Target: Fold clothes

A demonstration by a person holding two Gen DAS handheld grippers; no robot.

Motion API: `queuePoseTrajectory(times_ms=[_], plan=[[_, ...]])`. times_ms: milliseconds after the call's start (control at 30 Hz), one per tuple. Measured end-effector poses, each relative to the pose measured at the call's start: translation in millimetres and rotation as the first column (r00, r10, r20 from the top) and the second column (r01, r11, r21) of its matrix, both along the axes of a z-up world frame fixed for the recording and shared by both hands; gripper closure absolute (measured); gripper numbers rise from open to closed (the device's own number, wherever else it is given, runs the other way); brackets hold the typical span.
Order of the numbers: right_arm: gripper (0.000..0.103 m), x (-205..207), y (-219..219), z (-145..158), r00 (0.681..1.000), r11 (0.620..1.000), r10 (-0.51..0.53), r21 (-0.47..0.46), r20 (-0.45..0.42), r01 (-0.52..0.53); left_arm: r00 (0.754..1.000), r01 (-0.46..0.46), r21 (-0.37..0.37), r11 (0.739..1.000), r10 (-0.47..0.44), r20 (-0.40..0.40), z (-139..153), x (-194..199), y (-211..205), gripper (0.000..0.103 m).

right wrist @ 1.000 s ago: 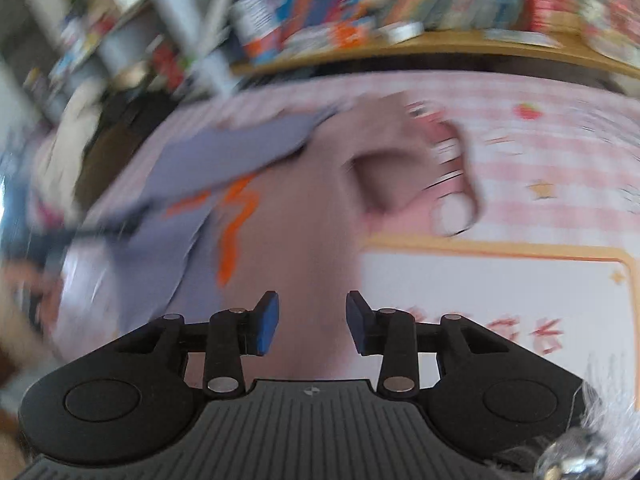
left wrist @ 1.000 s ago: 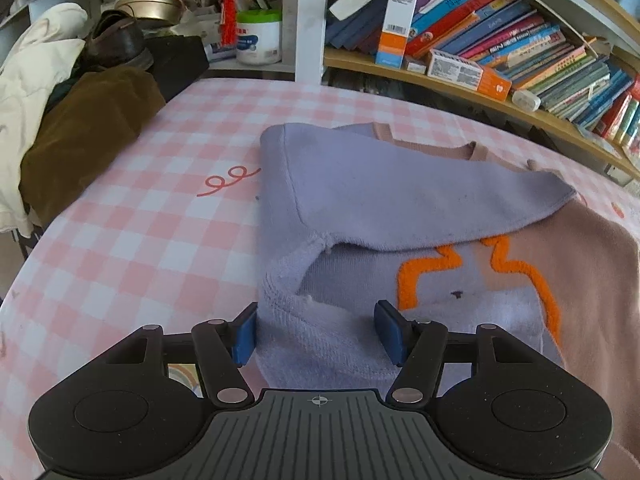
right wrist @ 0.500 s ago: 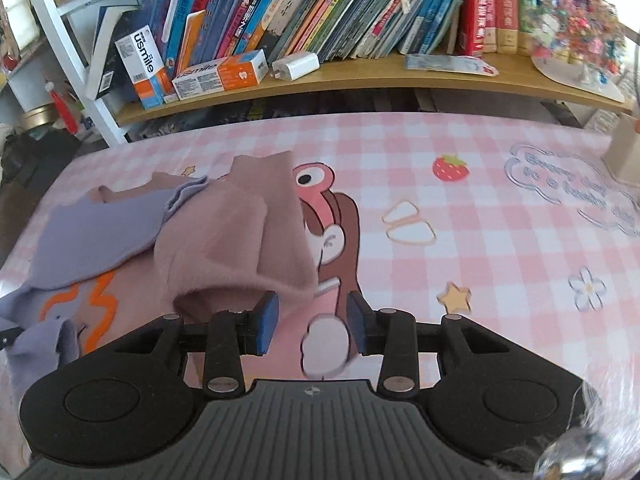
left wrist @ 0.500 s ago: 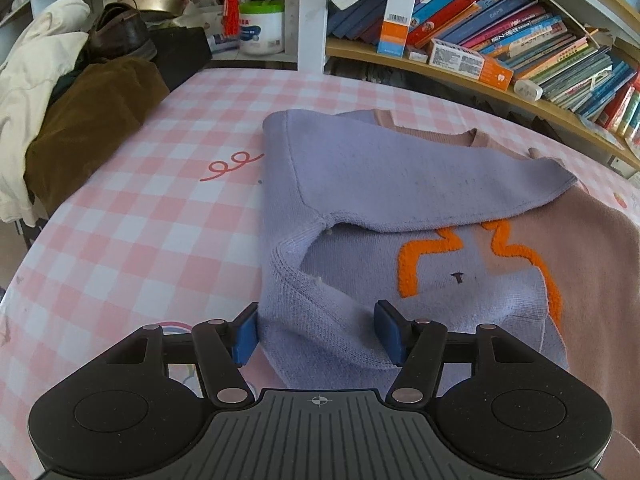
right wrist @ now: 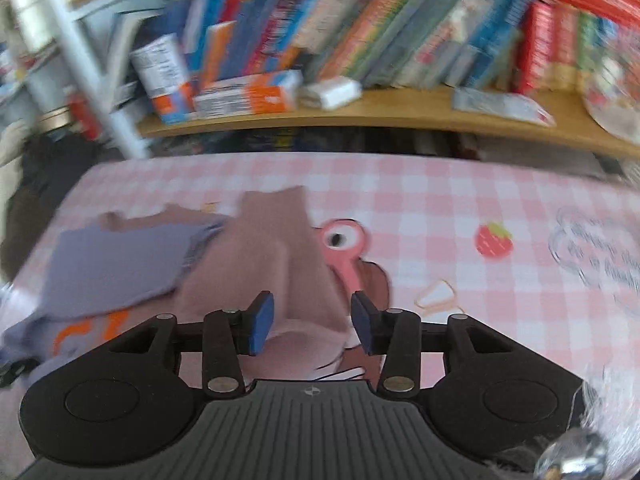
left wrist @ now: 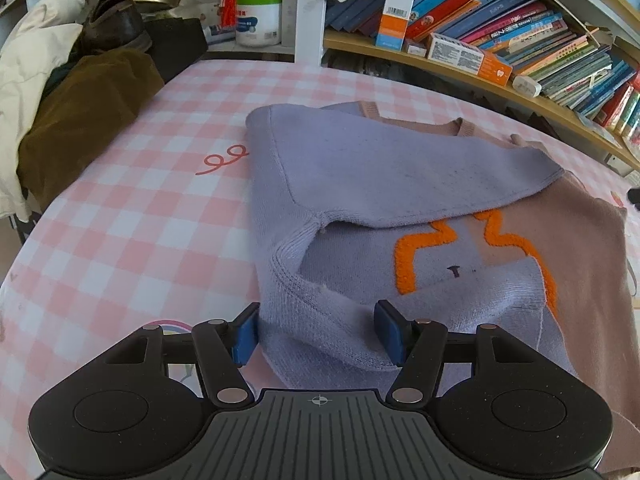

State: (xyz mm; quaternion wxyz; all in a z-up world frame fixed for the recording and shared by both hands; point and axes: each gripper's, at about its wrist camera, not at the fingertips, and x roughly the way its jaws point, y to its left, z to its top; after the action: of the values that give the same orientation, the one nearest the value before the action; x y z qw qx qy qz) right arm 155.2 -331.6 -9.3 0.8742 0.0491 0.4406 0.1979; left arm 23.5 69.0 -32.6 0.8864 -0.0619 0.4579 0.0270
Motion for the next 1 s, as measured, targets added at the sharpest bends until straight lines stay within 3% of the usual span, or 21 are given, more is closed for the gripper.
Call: queuePoseTrajectory(times_ms=[100,200,267,467,600,667,767,933,1000], plan=[[0.061,4,10,13,0.997,0.995,0.071,-0.077,0.03,-0.069,1.0,-0.002,-0.006,1.0,0.002,0.002,0,1,1,0.042],[0.063,22,30,1,0.997,0.981,0.078,-0.179,0.026,-0.072,1.0,-0.004,-0.01,1.0,0.004,0.0,-1,4,1,0.042],[0.07,33,40,-13,0.997,0.976,0.076,-0.205,0.008,-0.072,1.0,0.0,-0.006,1.0,0.0,-0.002,0,5,1,0.042],[0.076,60,66,-50,0.998,0.957,0.055,-0.283,-0.037,-0.064,1.0,0.007,0.012,1.0,-0.007,-0.011,2,6,-2,0.042],[0.079,58,64,-57,0.998,0.964,0.041,-0.261,-0.056,-0.054,1.0,0.016,0.02,1.0,-0.016,-0.012,2,8,-5,0.042],[0.092,57,62,-57,0.997,0.968,0.045,-0.242,-0.067,-0.06,1.0,0.014,0.017,1.0,-0.014,-0.015,1,9,-4,0.042],[0.096,49,57,-52,0.991,0.977,0.081,-0.191,-0.105,-0.1,1.0,0.011,0.012,1.0,-0.011,-0.017,0,12,-4,0.042],[0.097,14,36,-11,0.994,0.978,-0.001,-0.206,0.106,0.023,1.0,0.013,0.006,1.0,-0.013,-0.01,1,14,-3,0.042],[0.097,0,16,0,0.977,0.966,-0.114,-0.211,0.181,0.152,1.0,0.015,0.003,1.0,-0.015,-0.001,3,13,-5,0.043]])
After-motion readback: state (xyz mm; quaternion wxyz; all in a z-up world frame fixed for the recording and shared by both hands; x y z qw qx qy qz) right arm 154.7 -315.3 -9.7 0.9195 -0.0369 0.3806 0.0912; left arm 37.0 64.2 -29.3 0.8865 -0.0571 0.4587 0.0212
